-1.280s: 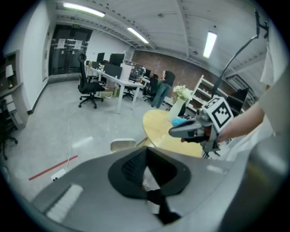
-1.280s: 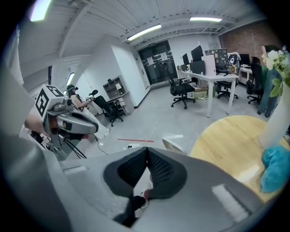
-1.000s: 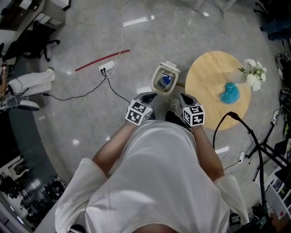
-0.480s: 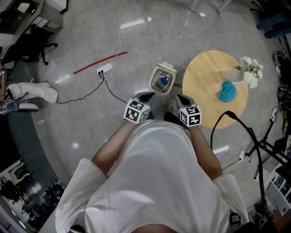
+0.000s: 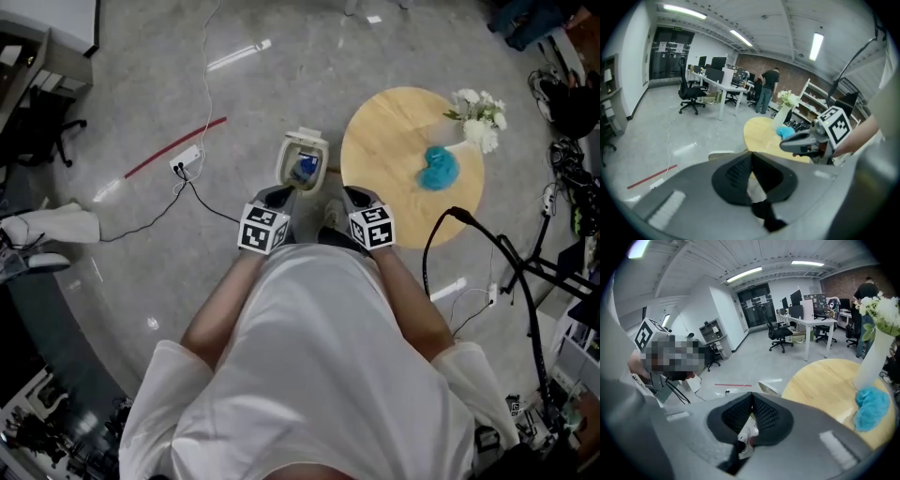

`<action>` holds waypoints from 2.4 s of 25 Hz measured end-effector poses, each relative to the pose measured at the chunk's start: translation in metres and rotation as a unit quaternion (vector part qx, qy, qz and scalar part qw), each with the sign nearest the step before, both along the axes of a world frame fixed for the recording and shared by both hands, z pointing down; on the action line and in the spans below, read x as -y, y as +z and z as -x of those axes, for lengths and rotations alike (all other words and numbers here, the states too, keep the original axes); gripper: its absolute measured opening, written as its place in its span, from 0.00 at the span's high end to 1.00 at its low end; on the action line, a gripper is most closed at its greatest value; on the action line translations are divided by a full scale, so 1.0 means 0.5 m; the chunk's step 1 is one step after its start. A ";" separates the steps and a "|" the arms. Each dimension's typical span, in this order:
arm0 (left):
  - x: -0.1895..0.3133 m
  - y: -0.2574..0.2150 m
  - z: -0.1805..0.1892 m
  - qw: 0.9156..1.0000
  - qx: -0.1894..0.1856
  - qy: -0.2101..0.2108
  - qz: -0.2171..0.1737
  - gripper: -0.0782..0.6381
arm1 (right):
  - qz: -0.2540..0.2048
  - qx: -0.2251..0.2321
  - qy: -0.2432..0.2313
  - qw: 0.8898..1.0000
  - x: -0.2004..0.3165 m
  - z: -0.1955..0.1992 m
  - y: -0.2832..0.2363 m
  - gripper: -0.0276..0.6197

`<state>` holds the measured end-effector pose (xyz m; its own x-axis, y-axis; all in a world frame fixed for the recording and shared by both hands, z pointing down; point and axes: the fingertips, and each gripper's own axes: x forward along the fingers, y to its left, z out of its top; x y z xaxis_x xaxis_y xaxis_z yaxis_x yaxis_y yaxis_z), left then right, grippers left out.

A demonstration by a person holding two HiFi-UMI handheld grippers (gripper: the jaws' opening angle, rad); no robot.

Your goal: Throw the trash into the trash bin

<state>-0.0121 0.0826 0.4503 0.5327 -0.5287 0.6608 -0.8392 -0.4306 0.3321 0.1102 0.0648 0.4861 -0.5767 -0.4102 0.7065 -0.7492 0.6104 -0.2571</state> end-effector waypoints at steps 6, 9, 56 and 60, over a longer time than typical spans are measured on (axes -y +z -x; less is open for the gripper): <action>0.002 -0.001 -0.040 1.000 0.002 0.016 0.000 0.88 | -0.002 -0.007 0.033 0.999 0.017 -0.072 0.004 0.93; 0.004 0.004 -0.053 1.000 0.005 0.017 0.004 0.88 | -0.002 -0.008 0.051 0.999 0.029 -0.108 0.007 0.91; 0.031 0.063 -0.185 0.997 0.038 0.010 0.061 0.88 | 0.018 -0.163 0.246 0.955 0.226 -0.771 0.143 0.62; 0.030 0.065 -0.197 0.997 0.038 0.008 0.066 0.88 | 0.046 -0.154 0.239 0.958 0.232 -0.781 0.172 0.57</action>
